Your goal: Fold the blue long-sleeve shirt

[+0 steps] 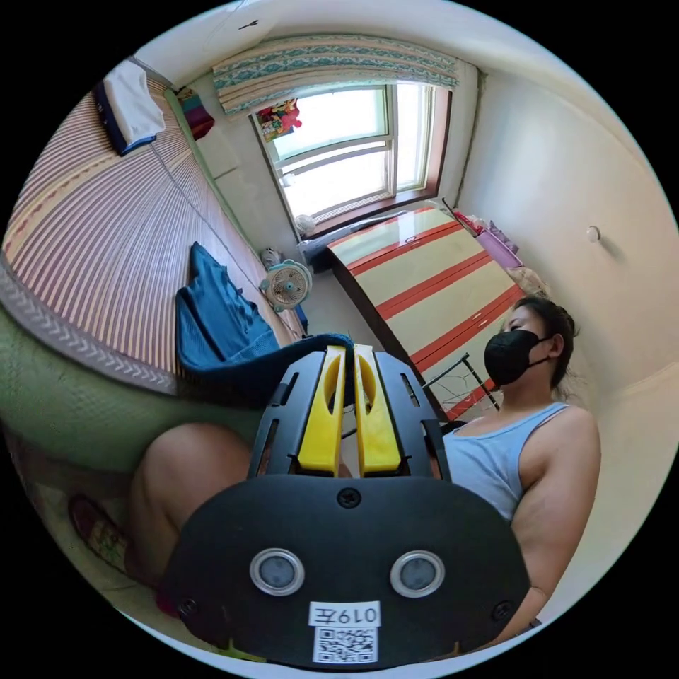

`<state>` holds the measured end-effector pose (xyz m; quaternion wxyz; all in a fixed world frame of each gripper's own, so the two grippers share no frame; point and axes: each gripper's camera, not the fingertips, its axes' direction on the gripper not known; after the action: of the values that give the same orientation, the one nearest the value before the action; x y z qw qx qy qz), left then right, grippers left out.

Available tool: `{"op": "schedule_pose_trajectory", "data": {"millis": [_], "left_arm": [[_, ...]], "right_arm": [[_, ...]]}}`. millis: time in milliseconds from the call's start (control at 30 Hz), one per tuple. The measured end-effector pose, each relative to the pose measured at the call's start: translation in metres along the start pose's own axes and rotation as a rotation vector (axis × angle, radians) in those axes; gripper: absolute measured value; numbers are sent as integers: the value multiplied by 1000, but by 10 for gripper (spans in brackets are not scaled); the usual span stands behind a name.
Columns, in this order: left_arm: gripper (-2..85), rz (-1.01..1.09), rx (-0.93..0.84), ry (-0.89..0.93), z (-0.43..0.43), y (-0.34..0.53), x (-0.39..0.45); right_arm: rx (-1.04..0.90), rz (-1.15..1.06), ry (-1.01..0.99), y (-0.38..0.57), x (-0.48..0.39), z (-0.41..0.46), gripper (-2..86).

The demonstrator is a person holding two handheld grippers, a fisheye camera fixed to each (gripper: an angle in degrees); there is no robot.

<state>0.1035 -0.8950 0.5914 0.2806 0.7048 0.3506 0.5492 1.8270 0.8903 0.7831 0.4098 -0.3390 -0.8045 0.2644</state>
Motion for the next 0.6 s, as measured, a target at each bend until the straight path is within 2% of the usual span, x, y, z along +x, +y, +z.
{"op": "schedule_pose_trajectory", "data": {"millis": [133,300,467,600], "left_arm": [[21,-31,45,67,28,-70,-32],[25,-125,52,43,78,-167,-85],[28,-361,63,-18,136,-244,-171],[28,-483,77,-76,162,-265,-215]], "right_arm": [[35,-31,-65,-76,34,36,-2],[11,-43,-9,-197,81,103,-2],[32,147,51,-307,202,176,-1],[38,246,78,-333,279,217,-1]]}}
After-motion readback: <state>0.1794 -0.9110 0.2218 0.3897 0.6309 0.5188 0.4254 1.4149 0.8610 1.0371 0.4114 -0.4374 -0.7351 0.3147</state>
